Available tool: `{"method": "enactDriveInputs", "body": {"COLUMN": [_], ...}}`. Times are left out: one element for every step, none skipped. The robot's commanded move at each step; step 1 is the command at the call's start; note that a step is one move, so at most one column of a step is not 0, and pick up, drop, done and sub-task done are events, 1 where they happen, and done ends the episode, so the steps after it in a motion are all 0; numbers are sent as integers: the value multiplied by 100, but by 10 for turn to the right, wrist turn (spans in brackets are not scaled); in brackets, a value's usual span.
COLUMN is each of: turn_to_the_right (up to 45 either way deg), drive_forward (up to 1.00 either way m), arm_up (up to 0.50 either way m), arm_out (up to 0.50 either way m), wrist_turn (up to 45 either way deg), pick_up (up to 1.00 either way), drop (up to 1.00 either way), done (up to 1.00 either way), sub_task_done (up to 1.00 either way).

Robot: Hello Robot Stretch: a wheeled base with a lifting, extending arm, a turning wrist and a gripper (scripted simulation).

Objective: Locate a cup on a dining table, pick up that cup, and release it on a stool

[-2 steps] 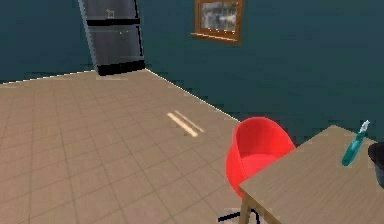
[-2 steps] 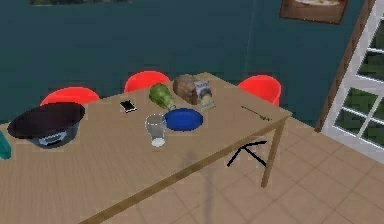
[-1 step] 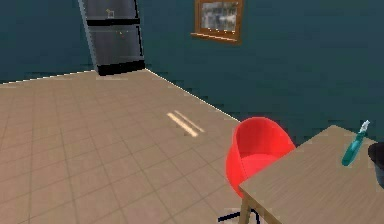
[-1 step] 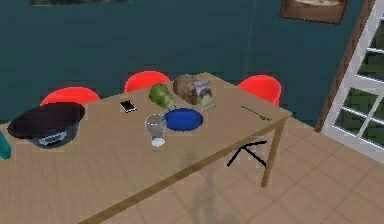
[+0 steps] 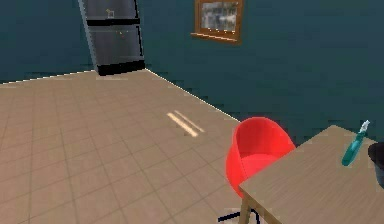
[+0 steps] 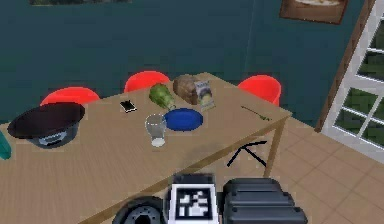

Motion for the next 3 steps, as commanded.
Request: {"method": "enactDriveInputs", "body": {"turn_to_the_right": [0, 0, 0], "drive_forward": [0, 0, 0], "arm_up": [0, 0, 0], "arm_out": [50, 0, 0], "wrist_turn": [0, 450, 450], "pick_up": [0, 0, 0], "drop": [0, 0, 0], "done": [0, 0, 0], "sub_task_done": [0, 0, 0]}}
